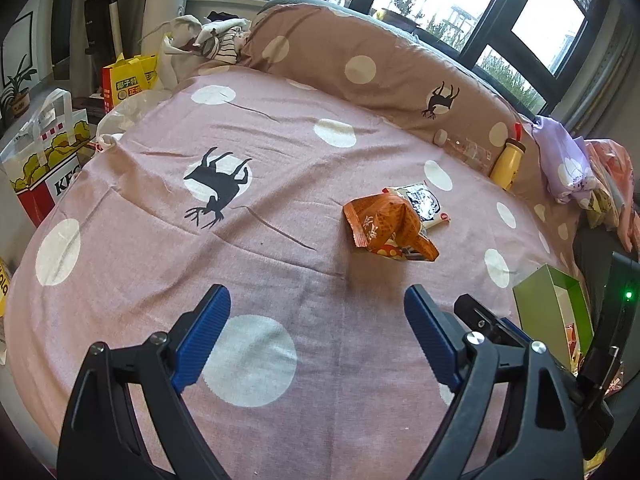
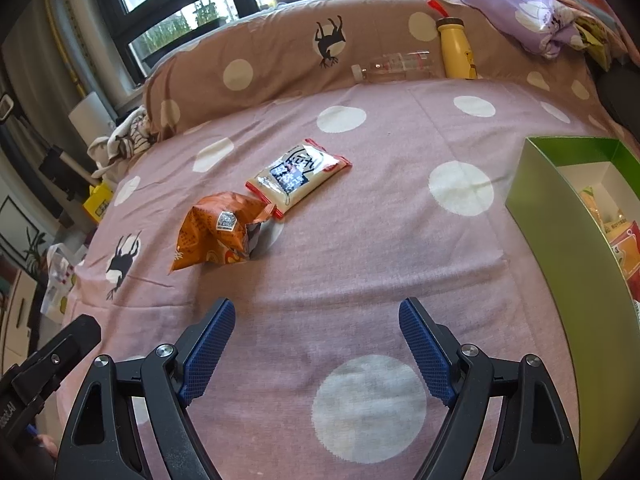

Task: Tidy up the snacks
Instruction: 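Move the open right gripper to the orange chip bag, then grasp the orange chip bag with the right gripper and lift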

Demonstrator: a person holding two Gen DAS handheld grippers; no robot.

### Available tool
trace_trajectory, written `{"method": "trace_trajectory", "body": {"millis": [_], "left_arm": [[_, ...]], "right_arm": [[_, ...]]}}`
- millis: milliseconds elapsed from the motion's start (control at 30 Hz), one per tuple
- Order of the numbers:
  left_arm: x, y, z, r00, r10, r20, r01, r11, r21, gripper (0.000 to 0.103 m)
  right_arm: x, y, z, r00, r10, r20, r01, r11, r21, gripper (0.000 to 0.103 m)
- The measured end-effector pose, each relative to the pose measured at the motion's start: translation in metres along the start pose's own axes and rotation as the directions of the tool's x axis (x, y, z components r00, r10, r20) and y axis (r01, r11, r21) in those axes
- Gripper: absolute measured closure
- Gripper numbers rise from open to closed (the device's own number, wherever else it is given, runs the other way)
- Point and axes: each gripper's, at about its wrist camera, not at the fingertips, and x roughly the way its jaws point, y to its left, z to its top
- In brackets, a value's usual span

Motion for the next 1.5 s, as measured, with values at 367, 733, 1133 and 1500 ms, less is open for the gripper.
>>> {"method": "trace_trajectory", "body": {"millis": [367,733,1133,1500], "left_arm": [[0.002,0.017,0.008,0.995,0.101,0.005,-0.101,0.995,-0.027,0.017],[0.006,0.053,0.02,0.982,0.185,-0.032,-0.188,0.973,-0.132,0.016],[0.018,0.051,0.018,0.975,0.195,-0.108,-0.206,0.974,-0.094,0.015],[0.018,0.03,0.012,0.984,0.14,-0.111,-0.141,0.99,-0.007,0.015]], "right_arm": [[0.007,0.002,0.022,0.995,0.082,-0.064,-0.079,0.996,0.049,0.011],[0.048,0.054,0.068,0.973,0.148,-0.176,-0.154,0.988,-0.024,0.01],[0.105,0.071,0.073,0.968,0.055,-0.247,-0.071,0.996,-0.055,0.013],[0.069,0.038,0.051,0.942,0.175,-0.286,-0.168,0.985,0.049,0.038]]}}
